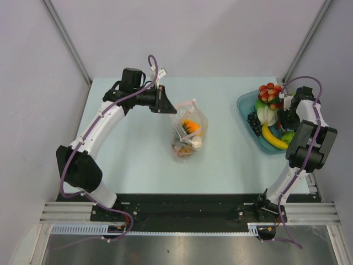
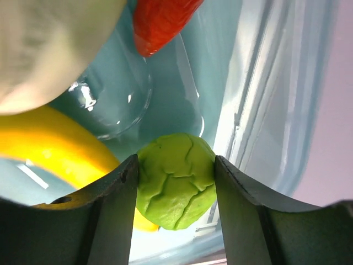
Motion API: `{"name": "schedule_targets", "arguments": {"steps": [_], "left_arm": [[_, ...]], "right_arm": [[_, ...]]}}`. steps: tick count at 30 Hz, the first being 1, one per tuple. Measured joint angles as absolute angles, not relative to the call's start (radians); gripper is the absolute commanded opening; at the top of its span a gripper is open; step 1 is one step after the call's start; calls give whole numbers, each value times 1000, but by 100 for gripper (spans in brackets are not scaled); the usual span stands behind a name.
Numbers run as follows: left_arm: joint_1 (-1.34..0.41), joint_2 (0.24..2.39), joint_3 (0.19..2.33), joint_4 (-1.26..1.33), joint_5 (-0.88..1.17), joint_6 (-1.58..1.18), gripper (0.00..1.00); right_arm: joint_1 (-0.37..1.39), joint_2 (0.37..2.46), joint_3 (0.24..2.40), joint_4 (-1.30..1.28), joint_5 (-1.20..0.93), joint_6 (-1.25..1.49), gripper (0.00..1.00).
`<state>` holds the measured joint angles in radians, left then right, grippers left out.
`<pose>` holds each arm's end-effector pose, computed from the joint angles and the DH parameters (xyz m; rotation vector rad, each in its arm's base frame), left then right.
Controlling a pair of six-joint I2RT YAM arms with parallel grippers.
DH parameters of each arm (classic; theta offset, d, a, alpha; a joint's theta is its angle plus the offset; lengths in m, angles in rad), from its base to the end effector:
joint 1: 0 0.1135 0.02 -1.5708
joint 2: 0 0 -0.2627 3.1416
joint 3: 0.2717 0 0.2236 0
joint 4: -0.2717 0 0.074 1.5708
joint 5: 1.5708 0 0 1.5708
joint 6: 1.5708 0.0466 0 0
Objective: Place the food in the zip-top bag and seal the zipper
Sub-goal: Pick up the fake fruit from the bin.
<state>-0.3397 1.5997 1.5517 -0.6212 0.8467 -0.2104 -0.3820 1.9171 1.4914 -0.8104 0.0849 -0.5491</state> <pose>0.2975 -0.1422 0.3606 0.6205 2.1627 -1.2423 0.3416 -0.1415 0.2126 -0.2184 2.8542 -0.3257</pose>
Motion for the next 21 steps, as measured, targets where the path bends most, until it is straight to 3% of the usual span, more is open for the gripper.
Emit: {"name": "schedule_targets", "arguments": {"steps": [8,15,21], "left_arm": [[-340,1600,1550,-614,850,-210,0],[-340,1600,1550,-614,852,-211,0],[-340,1600,1550,-616,852,-210,0]], "right_arm": [[-382,1735,1497,-822,1,-531,34],[-354,1608,1563,-868,-204,-450,38],[-22,1518,1700,-792,-395,-295,39]]}}
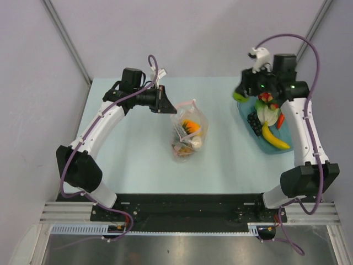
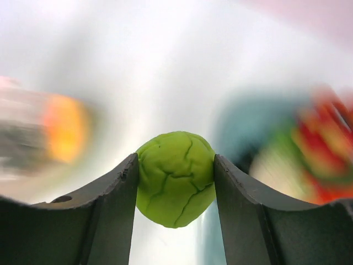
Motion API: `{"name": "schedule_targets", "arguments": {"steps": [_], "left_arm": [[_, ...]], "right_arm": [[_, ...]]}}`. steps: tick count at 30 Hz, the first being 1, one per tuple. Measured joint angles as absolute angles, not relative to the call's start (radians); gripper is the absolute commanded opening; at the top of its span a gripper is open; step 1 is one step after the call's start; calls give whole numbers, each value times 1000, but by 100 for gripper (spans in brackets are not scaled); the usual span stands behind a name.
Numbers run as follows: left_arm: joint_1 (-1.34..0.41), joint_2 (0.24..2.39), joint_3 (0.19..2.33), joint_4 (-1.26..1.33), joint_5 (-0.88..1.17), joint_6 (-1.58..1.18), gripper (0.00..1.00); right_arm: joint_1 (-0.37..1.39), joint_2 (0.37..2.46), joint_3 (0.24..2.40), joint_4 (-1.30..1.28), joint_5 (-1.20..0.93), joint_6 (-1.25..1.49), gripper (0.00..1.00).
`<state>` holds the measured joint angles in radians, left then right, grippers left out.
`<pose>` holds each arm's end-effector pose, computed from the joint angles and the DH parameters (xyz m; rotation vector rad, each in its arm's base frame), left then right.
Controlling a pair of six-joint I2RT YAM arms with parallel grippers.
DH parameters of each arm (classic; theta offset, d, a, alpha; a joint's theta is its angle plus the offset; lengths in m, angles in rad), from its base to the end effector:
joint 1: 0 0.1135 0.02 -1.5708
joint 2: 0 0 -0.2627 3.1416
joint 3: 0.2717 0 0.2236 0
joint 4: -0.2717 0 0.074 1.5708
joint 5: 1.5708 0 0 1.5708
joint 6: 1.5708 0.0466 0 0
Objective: Place the food in the zip-top bag and seal the zipper
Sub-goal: Pick up the fake fruit from the bin, then place the fake fruit in the zipper food storage bag.
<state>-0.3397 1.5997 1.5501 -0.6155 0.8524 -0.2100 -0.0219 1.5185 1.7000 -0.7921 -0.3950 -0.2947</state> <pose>0.2976 -0.1424 0.3607 0.6254 2.1565 -1.2476 0.3035 0.0113 0.4067 -0.5088 2.0770 0.2457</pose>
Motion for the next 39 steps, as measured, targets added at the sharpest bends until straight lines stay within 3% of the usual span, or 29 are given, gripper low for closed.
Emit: {"name": "schedule_targets", "arguments": {"steps": [7,16,18,19,20,23,29,33,36,37,39], "left_arm": [[-340,1600,1551,-641,849,-206,0],[-340,1600,1562,-655,840,-201,0],[-340,1600,1562,-656,839,-201,0],[-340,1600,1562,-656,838,-201,0],[-340,1600,1562,-656,837,-201,0],[-340,1600,1565,-659,834,-201,0],[-340,1599,1591,-677,830,-188,0],[-340,1599,1597,-687,828,-174,0],[-340,1599,1597,-696,823,-164,0],[-342,1599,1598,-699,822,-160,0],[-344,1599,1601,-707,822,-150,0]], "right_arm": [[353,1517,1830,-635,-521,-157,38],[542,1555,1821,-616,-555,-216,39],[563,1561,1798,-632,-545,-250,49],[571,1563,1787,-637,-538,-267,58],[582,1566,1773,-644,-527,-290,78],[622,1571,1743,-678,-483,-351,100],[677,1560,1732,-695,-361,-385,100],[651,1531,1727,-752,-281,-367,94],[621,1513,1703,-792,-267,-341,79],[611,1509,1692,-811,-266,-324,65],[592,1509,1677,-825,-266,-303,52]]}}
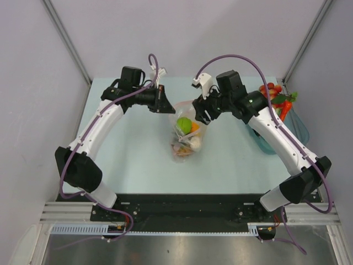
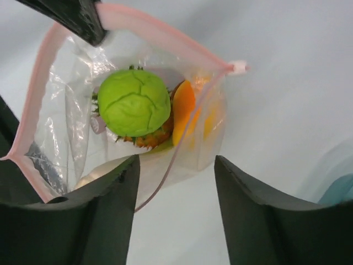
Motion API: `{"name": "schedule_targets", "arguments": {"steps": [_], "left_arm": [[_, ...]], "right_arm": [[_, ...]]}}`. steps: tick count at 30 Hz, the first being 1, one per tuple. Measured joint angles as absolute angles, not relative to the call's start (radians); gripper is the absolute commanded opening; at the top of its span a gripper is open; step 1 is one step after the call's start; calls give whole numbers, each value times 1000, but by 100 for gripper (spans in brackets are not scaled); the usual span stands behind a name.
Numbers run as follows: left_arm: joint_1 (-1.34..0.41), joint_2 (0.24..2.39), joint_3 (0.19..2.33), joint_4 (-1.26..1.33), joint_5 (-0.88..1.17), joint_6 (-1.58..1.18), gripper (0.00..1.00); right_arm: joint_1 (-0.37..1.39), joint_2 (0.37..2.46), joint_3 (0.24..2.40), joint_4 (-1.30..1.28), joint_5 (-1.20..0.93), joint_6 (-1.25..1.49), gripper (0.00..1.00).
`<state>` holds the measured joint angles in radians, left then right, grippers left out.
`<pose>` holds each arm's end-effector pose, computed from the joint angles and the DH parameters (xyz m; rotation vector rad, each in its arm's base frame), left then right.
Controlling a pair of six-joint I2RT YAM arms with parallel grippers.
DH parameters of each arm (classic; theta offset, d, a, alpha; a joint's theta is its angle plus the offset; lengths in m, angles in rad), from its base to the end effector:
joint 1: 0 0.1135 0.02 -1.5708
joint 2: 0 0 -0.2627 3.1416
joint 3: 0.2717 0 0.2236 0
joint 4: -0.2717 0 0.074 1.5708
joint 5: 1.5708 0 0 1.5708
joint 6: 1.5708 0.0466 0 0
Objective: Place the food in the zip-top bag and seal the zipper
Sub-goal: Place the fake fruit in the zipper food storage bag.
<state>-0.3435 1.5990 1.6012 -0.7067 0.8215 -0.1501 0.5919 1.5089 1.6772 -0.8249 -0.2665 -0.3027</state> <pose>0.2929 -0.1410 0.3681 0.6612 2.1723 -1.1916 0.2423 0.1777 0.3983 -1.0989 1.9502 0.4546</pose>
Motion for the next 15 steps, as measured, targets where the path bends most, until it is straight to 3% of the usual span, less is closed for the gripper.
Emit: {"name": "schedule_targets", "arguments": {"steps": [3,4,9,15], "left_arm": [[-350,1599,1615,-720,819,-130,0],[-352,1599,1618,-723,819,-124,0],[-376,1604,1655,-766,826,-86,0],[-426,1664,1804,-836,899,-53,0]], "right_arm": [[550,1510,1650,-850,-308,-256,29],[531,1513,1647,-862,-347,-239,0],[396,1528,1628,-820,-637,-28,0],[462,1495,1555,-599,-669,222,0]]}}
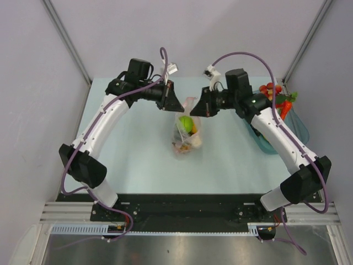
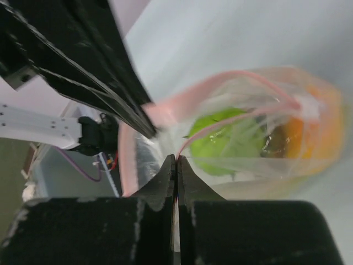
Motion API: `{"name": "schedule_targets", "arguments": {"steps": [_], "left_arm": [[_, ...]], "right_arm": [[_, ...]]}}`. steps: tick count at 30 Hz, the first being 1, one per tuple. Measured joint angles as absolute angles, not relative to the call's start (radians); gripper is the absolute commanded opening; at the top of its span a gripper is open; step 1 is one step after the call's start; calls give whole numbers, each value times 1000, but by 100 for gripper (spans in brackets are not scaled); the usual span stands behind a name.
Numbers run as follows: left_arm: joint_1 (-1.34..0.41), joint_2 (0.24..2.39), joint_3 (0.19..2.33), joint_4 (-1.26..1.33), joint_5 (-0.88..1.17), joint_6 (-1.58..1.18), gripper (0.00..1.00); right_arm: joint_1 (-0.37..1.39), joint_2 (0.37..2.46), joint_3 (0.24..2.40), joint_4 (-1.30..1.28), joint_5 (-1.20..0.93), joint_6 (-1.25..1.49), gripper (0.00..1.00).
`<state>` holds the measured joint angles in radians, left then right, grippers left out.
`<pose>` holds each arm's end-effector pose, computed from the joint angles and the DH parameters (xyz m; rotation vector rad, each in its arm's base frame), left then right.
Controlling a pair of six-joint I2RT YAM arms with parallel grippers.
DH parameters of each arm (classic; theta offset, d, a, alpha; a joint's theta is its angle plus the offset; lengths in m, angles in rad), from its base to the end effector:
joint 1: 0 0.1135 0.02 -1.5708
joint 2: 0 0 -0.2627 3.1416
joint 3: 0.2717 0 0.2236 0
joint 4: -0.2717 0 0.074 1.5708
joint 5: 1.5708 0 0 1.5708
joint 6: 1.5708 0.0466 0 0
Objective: Place the food in the zip-top bag and seal the zipper
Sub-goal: Place the fake fruit in the zipper food storage bag, then adjust the zipper food storage bag at the center of the board.
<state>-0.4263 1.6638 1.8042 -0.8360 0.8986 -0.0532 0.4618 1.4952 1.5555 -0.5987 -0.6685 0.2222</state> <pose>0.2839 -0.1690 0.3986 0.8919 2.0608 -1.2694 0.2615 0.1624 0.3916 -0.6728 2.0691 1.1047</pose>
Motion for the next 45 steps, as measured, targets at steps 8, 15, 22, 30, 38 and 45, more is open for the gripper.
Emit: {"name": "schedule_targets", "arguments": {"steps": [8,15,22,30,38,45], "left_arm": [[-453,1716,1794,-838,939,-54,16],[-443,1713,1691,-750,942,-86,43],[-444,1674,1672,-753,997,-79,62],[-467,1659,1672,-799,1004,-54,69],[-532,1645,1672,-795,730,-44,49],[-542,1645,1680,-816,618,11,0]], "right_arm": [[554,1499,1499,-542,-590,329,0],[563,1490,1452,-541,-521,351,0],[586,1475,1448,-485,-354,422,0],[612,1475,1448,-407,-205,483,0],[654,1475,1448,-383,-114,504,0],[657,1475,1448,-373,-96,489,11]]}}
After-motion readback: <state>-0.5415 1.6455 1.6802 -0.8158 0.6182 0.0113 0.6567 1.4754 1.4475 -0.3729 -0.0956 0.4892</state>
